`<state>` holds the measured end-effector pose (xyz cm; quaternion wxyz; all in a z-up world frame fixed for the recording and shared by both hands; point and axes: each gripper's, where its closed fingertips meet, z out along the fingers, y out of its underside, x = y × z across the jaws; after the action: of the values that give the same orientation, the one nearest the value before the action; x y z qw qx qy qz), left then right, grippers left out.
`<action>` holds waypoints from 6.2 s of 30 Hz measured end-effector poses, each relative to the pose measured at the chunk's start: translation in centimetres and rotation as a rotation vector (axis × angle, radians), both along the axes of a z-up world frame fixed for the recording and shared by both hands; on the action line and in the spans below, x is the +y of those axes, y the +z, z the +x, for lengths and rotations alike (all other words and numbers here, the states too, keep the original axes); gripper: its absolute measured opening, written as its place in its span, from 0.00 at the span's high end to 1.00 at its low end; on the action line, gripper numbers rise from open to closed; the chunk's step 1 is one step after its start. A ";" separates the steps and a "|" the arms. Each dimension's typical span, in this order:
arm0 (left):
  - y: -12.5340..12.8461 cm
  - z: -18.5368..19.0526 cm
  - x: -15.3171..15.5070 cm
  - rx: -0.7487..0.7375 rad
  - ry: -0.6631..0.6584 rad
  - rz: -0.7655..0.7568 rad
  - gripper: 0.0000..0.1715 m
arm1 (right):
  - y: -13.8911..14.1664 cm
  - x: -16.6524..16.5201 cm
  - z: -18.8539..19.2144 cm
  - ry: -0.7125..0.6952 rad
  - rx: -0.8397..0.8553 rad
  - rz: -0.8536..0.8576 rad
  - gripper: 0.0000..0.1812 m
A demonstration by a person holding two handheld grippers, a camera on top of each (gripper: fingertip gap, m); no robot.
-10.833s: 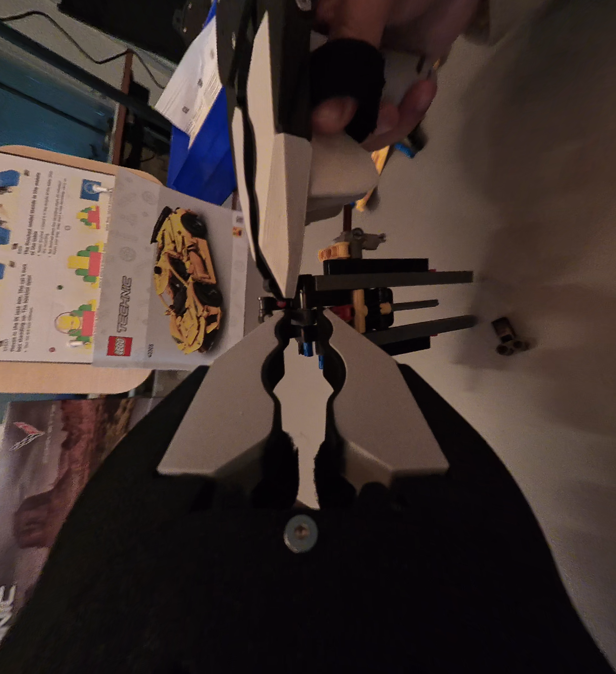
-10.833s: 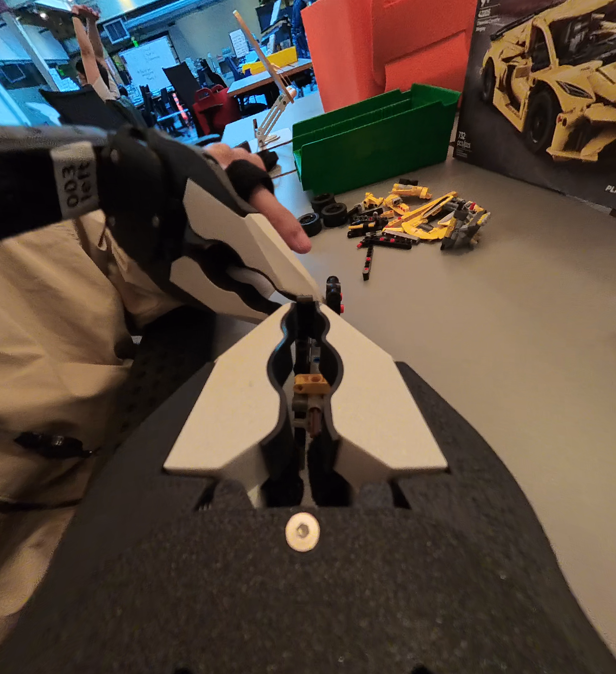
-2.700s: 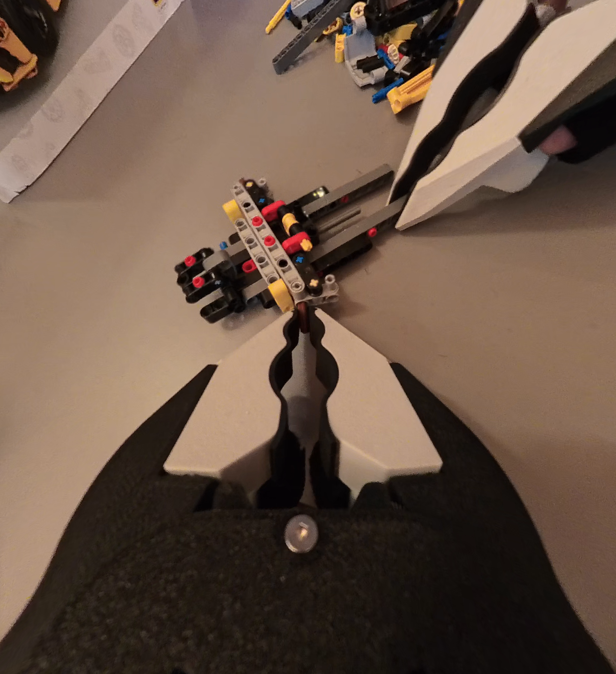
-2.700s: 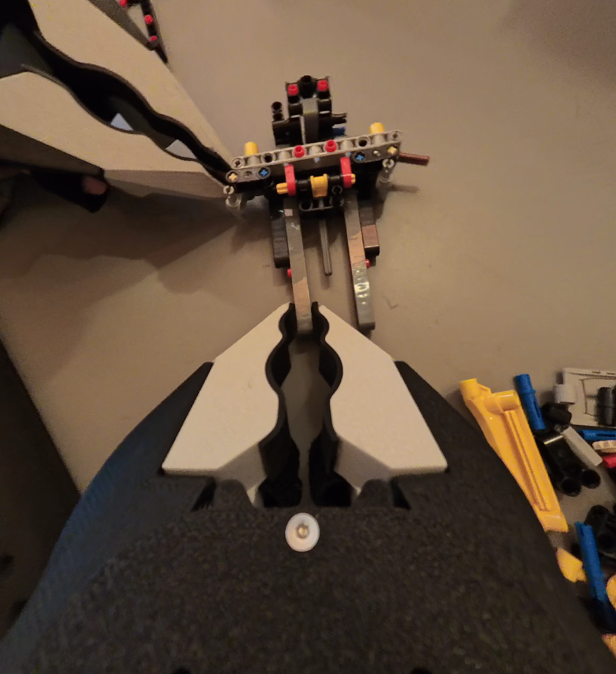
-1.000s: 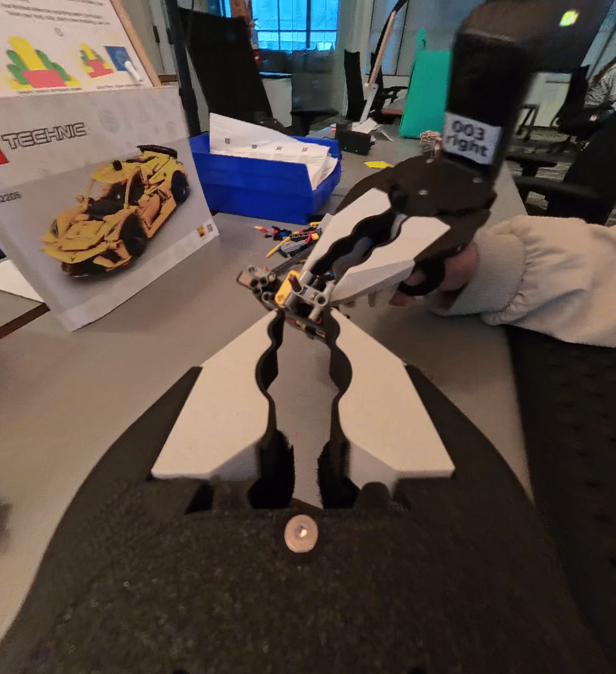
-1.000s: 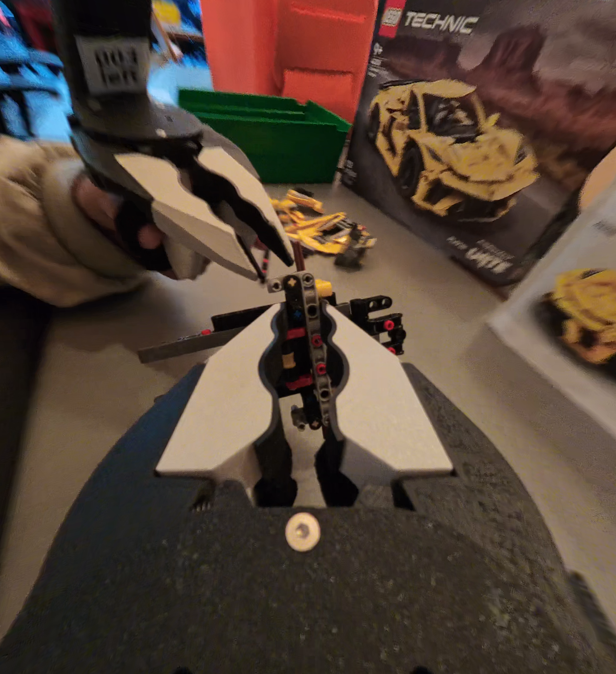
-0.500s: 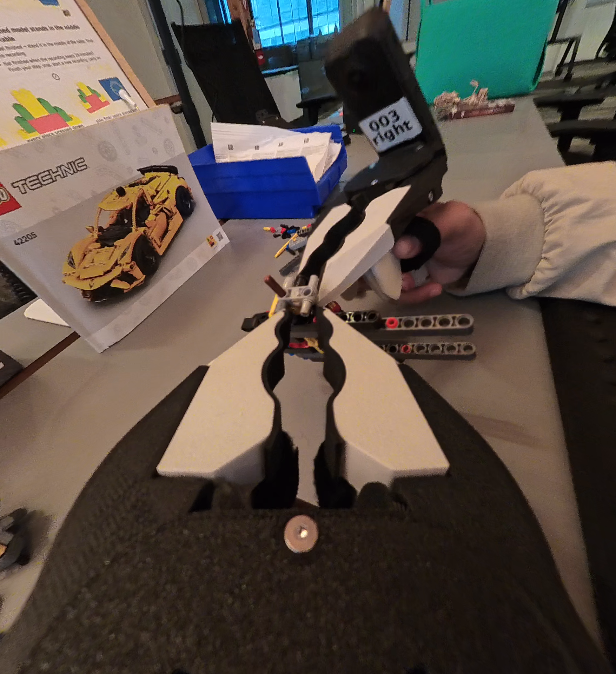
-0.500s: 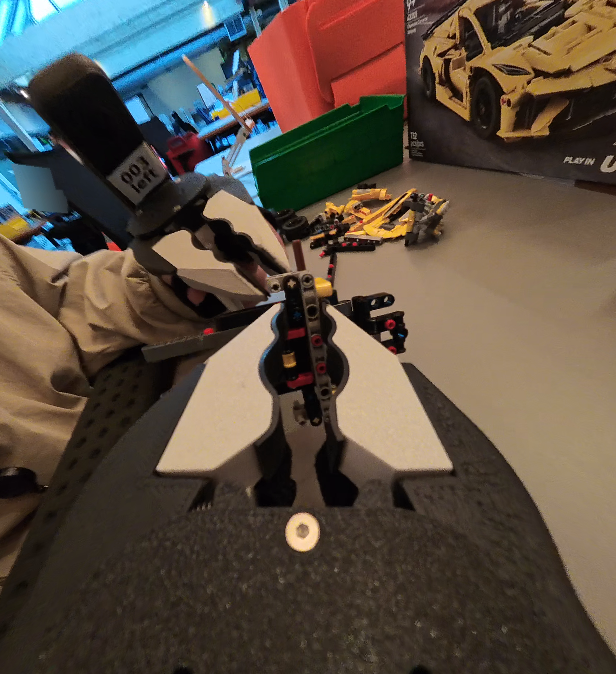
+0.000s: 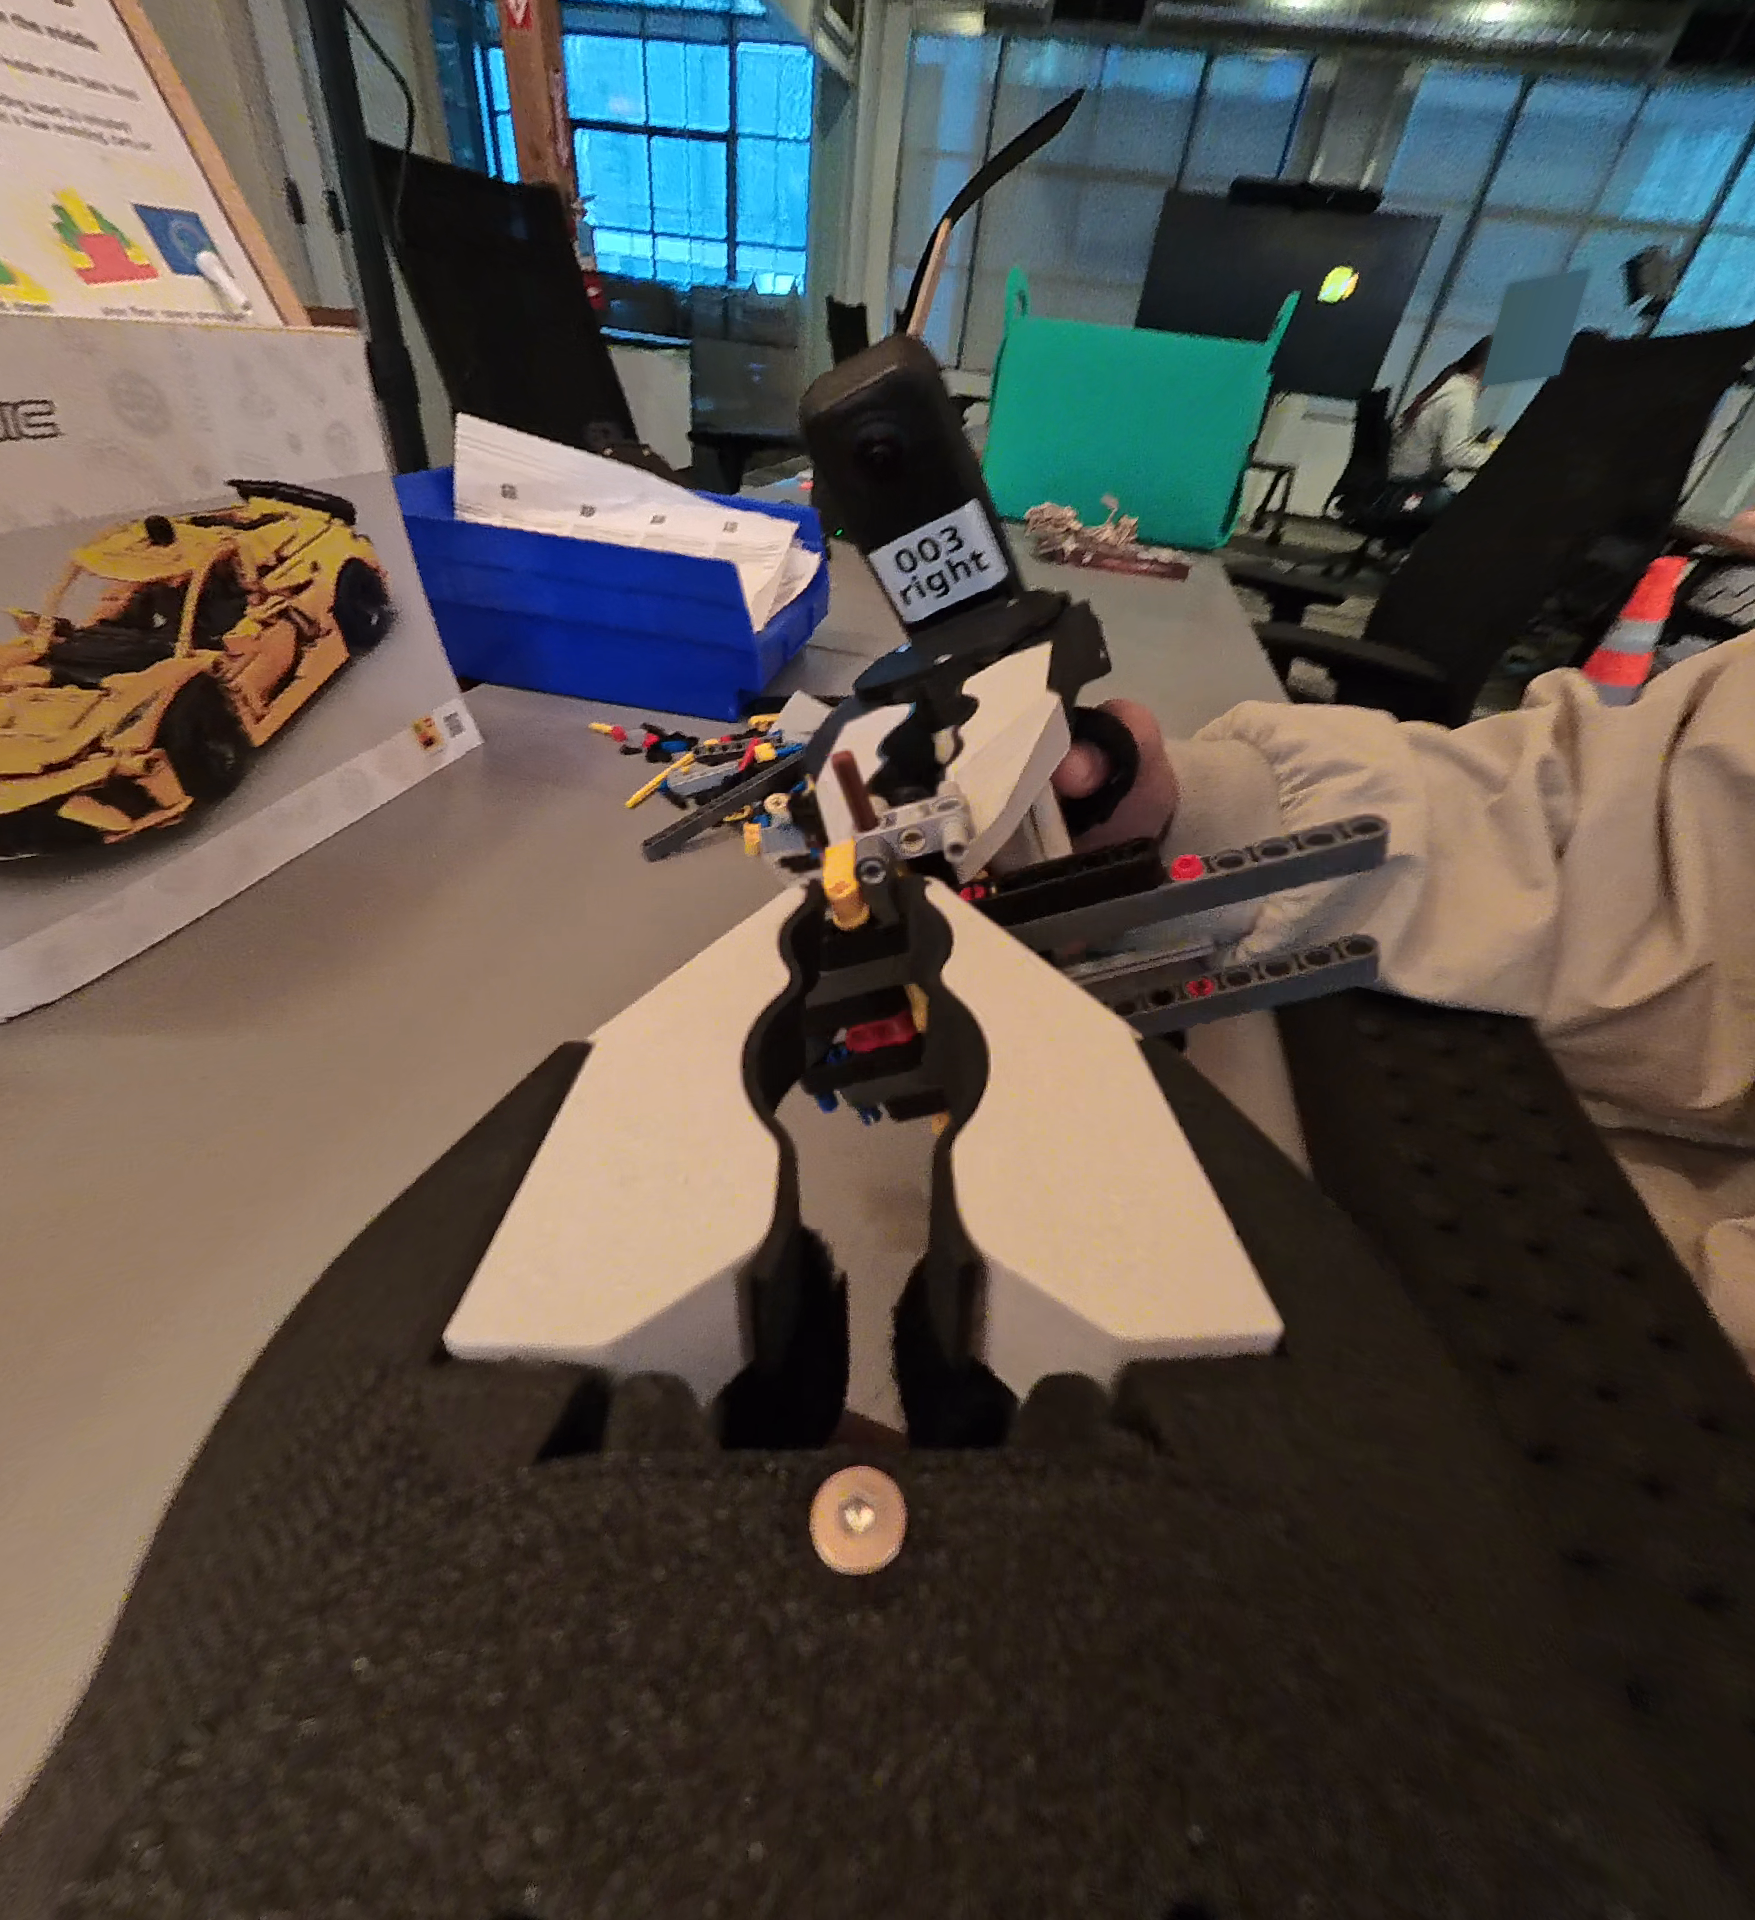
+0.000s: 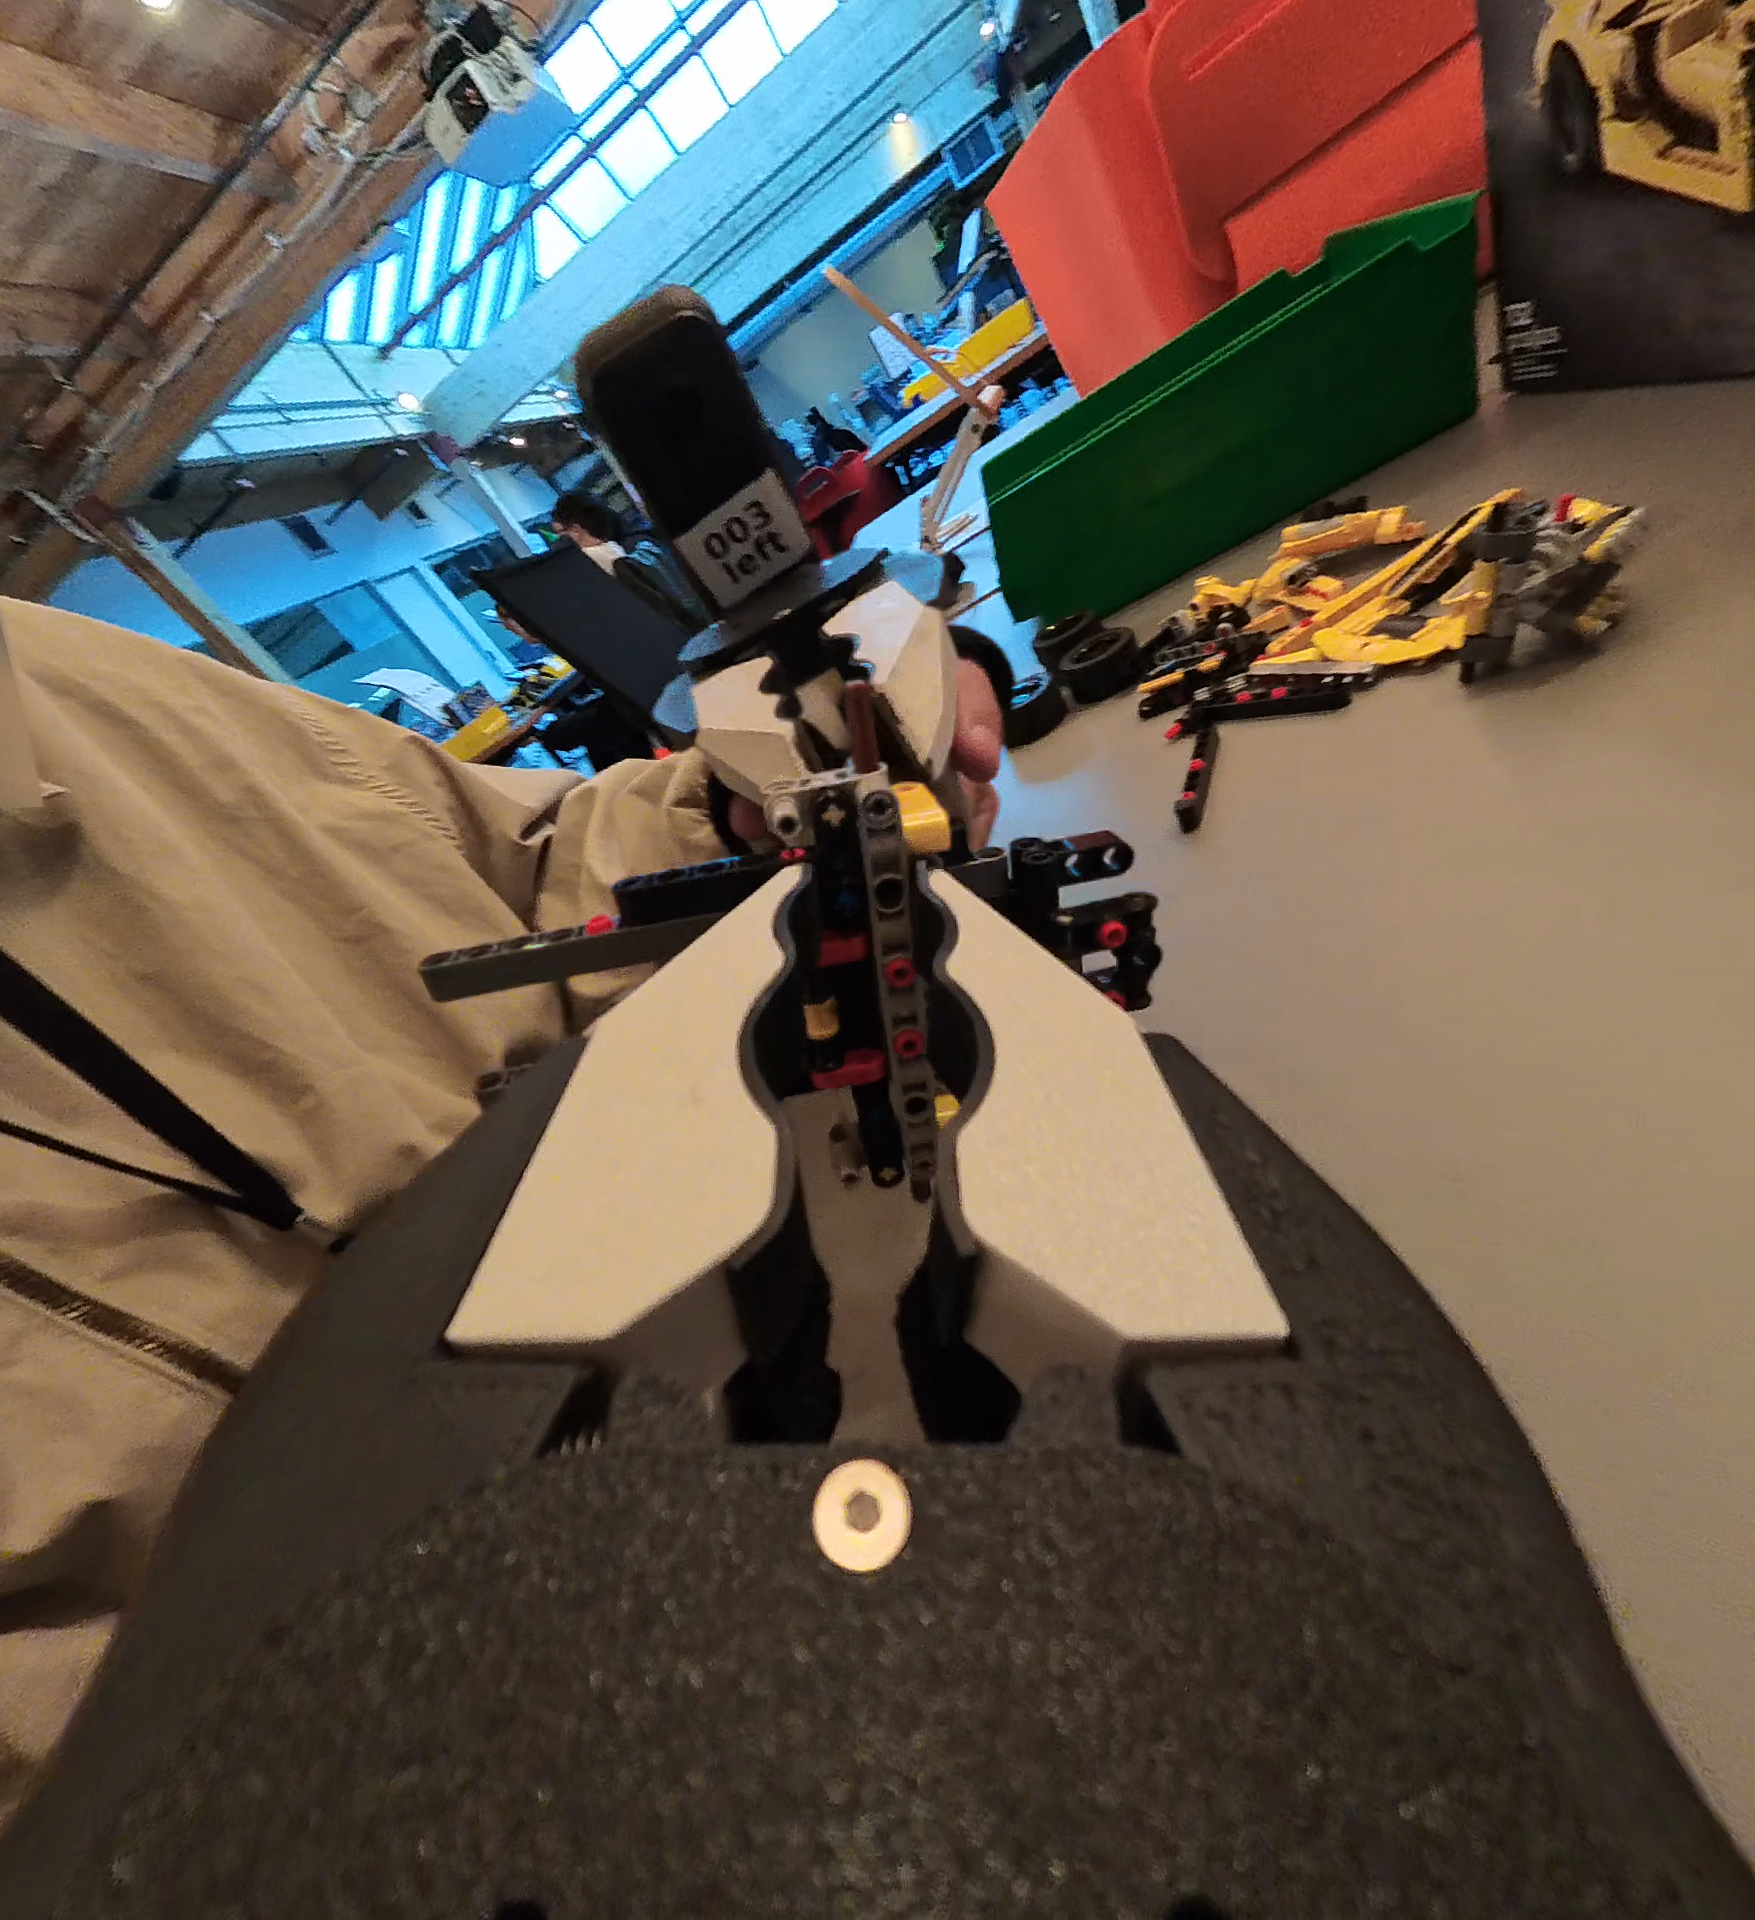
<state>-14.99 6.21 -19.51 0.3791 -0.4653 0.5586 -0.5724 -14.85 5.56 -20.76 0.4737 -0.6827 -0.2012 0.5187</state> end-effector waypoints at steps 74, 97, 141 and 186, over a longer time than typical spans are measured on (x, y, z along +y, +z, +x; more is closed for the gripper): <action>-1.5 0.0 -2.3 0.026 -0.113 0.035 0.96 | -0.3 -1.8 -0.1 0.092 -0.134 0.104 0.88; -4.2 0.8 -1.6 0.126 -0.032 0.188 0.96 | -2.7 -0.6 0.6 0.045 -0.190 -0.006 0.87; 1.0 1.0 -3.9 0.121 -0.556 -1.197 0.68 | 9.4 0.8 4.3 -0.629 -0.113 0.844 0.87; -1.5 1.2 -0.1 -0.060 0.067 0.240 0.96 | 3.2 -0.8 4.1 0.178 0.525 -0.317 0.94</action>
<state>-13.83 6.11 -20.96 0.4676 -0.4175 0.5957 -0.5022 -10.73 4.78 -17.59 0.3499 -0.5707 -0.0477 0.7414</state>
